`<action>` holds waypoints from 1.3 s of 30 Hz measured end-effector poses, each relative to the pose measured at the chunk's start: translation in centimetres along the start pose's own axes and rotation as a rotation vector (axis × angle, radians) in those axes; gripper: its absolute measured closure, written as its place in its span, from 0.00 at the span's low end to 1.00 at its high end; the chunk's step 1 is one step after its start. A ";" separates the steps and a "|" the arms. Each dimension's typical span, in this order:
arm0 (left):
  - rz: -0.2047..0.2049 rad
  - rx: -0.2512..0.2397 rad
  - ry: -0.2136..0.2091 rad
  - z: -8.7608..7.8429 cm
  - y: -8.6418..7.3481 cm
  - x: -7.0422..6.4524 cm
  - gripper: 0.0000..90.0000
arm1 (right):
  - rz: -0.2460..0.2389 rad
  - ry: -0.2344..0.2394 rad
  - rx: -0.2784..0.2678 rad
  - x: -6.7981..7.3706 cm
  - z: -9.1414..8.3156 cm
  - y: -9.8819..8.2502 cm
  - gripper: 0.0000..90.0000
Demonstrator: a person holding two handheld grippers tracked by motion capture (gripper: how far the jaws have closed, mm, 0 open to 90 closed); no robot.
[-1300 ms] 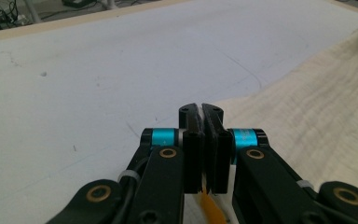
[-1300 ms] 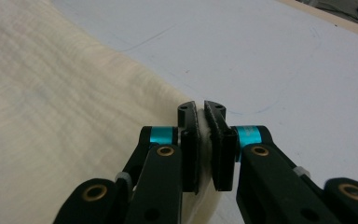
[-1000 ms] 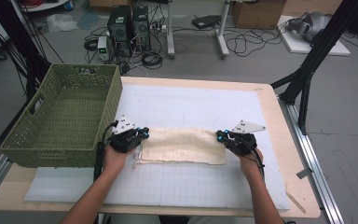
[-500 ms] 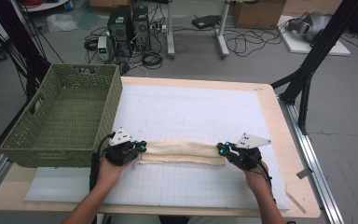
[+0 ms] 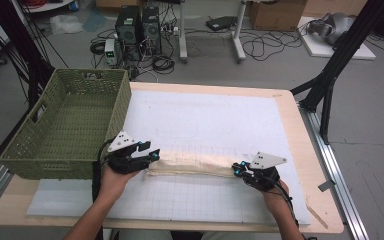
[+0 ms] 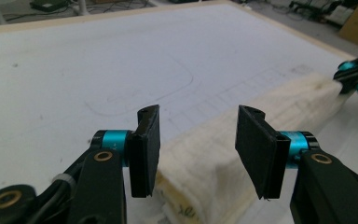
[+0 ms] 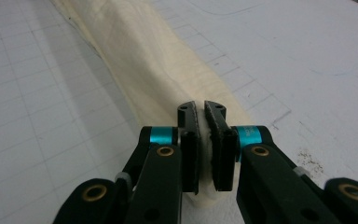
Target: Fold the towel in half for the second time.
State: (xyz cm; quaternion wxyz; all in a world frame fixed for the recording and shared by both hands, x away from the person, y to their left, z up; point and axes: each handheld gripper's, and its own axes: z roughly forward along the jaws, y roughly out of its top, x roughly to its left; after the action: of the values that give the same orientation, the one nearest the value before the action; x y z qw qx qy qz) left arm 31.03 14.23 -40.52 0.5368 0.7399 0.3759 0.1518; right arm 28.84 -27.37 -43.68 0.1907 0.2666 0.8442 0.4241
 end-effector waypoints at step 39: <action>0.070 0.220 0.050 4.2 -3.4 -0.9 0.83 | 0.182 -0.121 0.078 2.1 4.1 1.7 0.76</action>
State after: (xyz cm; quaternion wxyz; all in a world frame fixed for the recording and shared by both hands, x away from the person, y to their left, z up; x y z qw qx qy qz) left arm 31.67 11.19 -45.04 0.4370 0.8031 0.3775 0.1466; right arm 29.95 -22.73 -44.78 0.1914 0.3745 0.8194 0.3895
